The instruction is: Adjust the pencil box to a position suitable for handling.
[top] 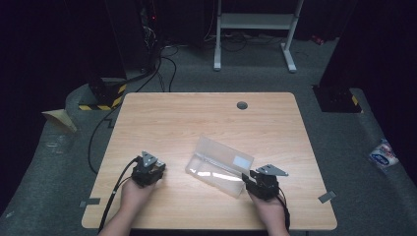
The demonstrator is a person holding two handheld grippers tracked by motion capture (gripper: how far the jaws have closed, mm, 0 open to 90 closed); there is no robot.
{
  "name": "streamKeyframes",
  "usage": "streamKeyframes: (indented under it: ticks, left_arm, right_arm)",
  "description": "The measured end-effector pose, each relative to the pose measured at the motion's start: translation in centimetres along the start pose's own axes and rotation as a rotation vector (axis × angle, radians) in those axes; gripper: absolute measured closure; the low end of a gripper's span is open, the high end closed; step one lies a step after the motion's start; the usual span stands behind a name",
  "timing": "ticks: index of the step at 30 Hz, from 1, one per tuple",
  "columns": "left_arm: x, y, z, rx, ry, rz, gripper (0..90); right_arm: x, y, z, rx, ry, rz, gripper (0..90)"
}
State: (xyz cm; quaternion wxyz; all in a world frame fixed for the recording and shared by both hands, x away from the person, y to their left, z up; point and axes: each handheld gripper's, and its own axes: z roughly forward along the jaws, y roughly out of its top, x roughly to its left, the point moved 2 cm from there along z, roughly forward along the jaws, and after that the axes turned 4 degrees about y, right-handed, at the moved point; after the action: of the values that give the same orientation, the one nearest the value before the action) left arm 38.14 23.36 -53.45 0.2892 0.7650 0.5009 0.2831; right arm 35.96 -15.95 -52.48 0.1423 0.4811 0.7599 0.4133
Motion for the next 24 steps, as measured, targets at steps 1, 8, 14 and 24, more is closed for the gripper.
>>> streamKeyframes:
  ticks: [1, 8, 14, 24]
  left_arm:
    - [0.4, -0.4, -0.4, -0.002, 0.009, 0.001, 58.7]
    - [2.8, -2.9, -2.5, 0.002, 0.036, -0.011, 58.6]
    - [2.2, -3.1, -3.6, -0.025, 0.046, 0.021, 52.0]
    - [-6.0, 0.3, -2.2, -0.097, -0.132, 0.043, 59.2]
  right_arm:
    - [0.0, 0.0, 0.0, 0.0, 0.0, 0.0, 60.1]
    - [0.2, 1.1, 1.7, 0.023, -0.042, -0.015, 60.5]
    - [-0.1, 1.8, 2.1, 0.029, -0.061, -0.013, 56.0]
    - [0.1, -0.3, 0.6, 0.056, -0.048, 0.01, 59.7]
